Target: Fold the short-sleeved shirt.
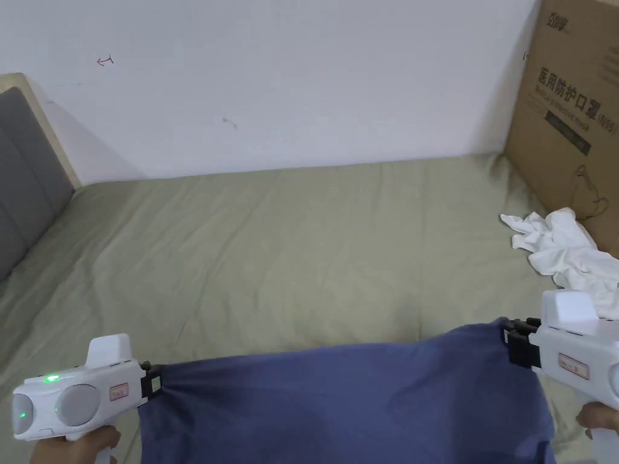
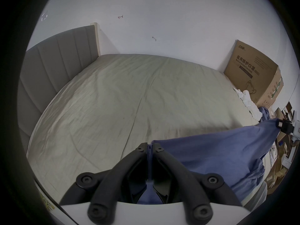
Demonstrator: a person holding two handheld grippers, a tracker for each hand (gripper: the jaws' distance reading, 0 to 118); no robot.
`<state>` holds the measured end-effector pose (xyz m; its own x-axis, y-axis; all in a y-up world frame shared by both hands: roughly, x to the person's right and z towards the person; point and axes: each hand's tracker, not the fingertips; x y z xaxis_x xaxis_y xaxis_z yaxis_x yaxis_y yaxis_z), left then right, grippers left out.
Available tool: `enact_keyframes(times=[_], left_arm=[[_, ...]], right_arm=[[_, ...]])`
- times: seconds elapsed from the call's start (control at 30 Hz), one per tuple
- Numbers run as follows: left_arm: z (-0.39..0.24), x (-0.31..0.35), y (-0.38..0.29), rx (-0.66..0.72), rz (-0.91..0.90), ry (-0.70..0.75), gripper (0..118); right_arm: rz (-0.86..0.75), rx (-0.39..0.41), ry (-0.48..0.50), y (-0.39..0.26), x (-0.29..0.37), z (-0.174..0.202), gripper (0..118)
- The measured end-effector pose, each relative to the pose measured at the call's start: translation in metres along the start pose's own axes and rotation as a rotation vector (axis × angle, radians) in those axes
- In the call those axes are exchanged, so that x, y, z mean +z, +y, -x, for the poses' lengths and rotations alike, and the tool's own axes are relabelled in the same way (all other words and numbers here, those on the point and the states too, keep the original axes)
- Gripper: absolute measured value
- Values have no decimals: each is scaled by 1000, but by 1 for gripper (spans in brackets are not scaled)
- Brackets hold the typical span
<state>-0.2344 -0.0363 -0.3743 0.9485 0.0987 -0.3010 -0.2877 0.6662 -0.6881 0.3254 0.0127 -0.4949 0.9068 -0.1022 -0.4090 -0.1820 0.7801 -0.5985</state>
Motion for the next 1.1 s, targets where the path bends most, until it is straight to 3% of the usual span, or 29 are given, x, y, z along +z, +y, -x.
enact_keyframes(times=[0.2,0.37,0.5,0.63,0.77,0.87,0.93,1.0,1.03,1.07,1.1], left_arm=[[10,53,-40,22,-9,-11,2],[13,73,-89,19,62,-5,2],[22,65,-128,24,122,8,2],[26,54,-160,6,160,26,2],[25,42,-182,-29,202,45,2],[25,35,-188,-28,225,55,3],[19,38,-188,-31,224,60,18],[18,41,-180,-30,229,64,22],[14,46,-177,-26,226,62,31],[12,51,-173,-27,216,53,51],[9,60,-167,-25,184,31,73]], right_arm=[[-34,-37,26,-50,79,4,4],[23,-92,39,-108,108,9,4],[127,-146,21,-160,101,4,4],[209,-151,-40,-198,86,8,4],[264,-224,-80,-224,63,2,4],[282,-203,-118,-231,55,2,4],[274,-204,-121,-230,61,9,12],[253,-215,-126,-224,70,13,16],[240,-212,-145,-218,75,15,25],[224,-203,-157,-210,82,15,44],[198,-192,-166,-199,90,16,71]])
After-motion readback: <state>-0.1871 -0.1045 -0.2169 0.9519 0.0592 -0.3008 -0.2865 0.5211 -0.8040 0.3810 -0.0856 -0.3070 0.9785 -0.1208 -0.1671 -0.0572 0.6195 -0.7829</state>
